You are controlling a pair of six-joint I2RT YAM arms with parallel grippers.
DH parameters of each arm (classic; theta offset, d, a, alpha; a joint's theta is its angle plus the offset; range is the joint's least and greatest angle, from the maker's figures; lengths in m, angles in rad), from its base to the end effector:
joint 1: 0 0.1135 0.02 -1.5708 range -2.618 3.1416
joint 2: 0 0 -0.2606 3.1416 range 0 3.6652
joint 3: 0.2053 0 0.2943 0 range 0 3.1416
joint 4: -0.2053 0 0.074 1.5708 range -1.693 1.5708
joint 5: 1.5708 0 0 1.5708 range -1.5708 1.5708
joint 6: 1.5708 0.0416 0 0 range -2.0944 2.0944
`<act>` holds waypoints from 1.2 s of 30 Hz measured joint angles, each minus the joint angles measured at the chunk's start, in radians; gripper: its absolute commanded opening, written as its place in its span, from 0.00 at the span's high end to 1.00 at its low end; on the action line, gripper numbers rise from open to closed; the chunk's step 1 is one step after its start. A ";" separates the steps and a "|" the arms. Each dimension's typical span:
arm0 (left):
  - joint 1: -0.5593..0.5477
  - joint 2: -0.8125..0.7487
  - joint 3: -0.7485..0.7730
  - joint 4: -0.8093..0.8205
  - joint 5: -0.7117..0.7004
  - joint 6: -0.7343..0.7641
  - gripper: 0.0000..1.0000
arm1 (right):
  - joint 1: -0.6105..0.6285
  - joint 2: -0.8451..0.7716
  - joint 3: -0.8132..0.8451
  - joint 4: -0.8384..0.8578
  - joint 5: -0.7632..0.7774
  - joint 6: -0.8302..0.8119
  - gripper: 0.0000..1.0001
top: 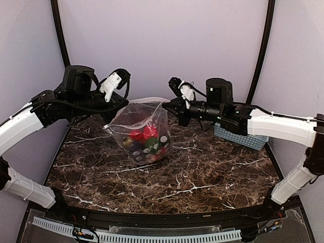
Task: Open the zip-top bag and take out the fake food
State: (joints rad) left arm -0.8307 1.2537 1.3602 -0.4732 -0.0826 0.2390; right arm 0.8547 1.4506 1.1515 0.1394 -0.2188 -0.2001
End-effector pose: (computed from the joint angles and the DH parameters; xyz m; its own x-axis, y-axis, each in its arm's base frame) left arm 0.2228 -0.2389 0.4100 -0.0730 0.4298 -0.9000 0.7217 0.6455 0.2497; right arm 0.2524 0.3038 0.3264 0.0720 -0.2128 -0.9744 -0.8803 0.4457 -0.1624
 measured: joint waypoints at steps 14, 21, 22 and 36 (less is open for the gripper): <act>0.030 -0.073 -0.068 -0.039 -0.095 -0.052 0.99 | -0.006 0.466 0.304 0.245 -0.178 0.106 1.00; 0.029 -0.015 -0.176 0.045 0.056 -0.116 0.99 | -0.032 0.457 0.120 0.367 -0.238 0.189 0.91; 0.028 -0.003 -0.191 0.066 0.083 -0.128 0.99 | -0.040 0.441 0.083 0.378 -0.242 0.203 0.86; -0.076 0.236 -0.230 0.371 0.280 -0.245 0.99 | -0.112 0.039 -0.315 0.333 -0.204 0.334 0.35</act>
State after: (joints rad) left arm -0.9066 1.4899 1.1305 -0.1020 0.1974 -0.0063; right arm 0.7425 1.4895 0.8360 0.4728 -0.4225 0.1341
